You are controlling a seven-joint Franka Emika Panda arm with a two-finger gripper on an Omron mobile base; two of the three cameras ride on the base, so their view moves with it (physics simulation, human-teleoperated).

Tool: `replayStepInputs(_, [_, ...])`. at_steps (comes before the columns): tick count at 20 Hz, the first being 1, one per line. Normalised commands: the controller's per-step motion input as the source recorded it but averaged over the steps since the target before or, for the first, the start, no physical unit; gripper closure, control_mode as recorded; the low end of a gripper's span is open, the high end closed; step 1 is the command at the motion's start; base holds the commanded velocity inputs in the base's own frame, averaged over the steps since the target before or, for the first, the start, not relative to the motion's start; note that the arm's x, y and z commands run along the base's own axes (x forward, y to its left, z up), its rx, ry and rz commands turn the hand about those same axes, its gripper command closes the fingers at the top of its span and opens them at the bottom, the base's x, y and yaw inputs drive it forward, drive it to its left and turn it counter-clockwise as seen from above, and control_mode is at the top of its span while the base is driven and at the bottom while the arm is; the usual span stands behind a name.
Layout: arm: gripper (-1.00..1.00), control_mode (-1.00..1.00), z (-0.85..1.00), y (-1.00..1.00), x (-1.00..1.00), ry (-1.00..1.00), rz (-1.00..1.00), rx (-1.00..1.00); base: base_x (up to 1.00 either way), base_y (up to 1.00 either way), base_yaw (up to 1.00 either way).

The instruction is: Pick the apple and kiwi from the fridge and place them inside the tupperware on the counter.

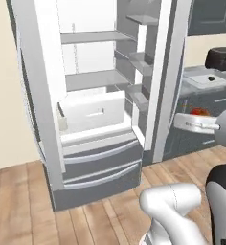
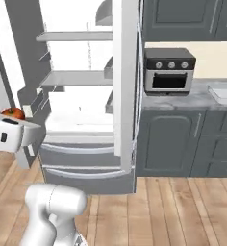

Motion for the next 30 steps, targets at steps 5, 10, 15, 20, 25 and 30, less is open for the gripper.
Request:
replayStepInputs(5, [1.00, 1.00, 0.00, 0.00, 0.00, 0.00, 0.00, 0.00, -0.93, 0.00, -1.00])
replayStepInputs(10, [1.00, 1.00, 0.00, 0.00, 0.00, 0.00, 0.00, 0.00, -0.42, -0.01, -1.00])
replayStepInputs(15, [1.00, 1.00, 0.00, 0.00, 0.00, 0.00, 0.00, 0.00, 0.38, -0.03, -0.99])
replayStepInputs(20, [1.00, 1.00, 0.00, 0.00, 0.00, 0.00, 0.00, 0.00, 0.98, 0.03, -0.52])
replayStepInputs(25, [1.00, 1.00, 0.00, 0.00, 0.00, 0.00, 0.00, 0.00, 1.00, 0.42, -0.12])
replayStepInputs(30, [1.00, 1.00, 0.00, 0.00, 0.00, 0.00, 0.00, 0.00, 0.70, 0.69, 0.04])
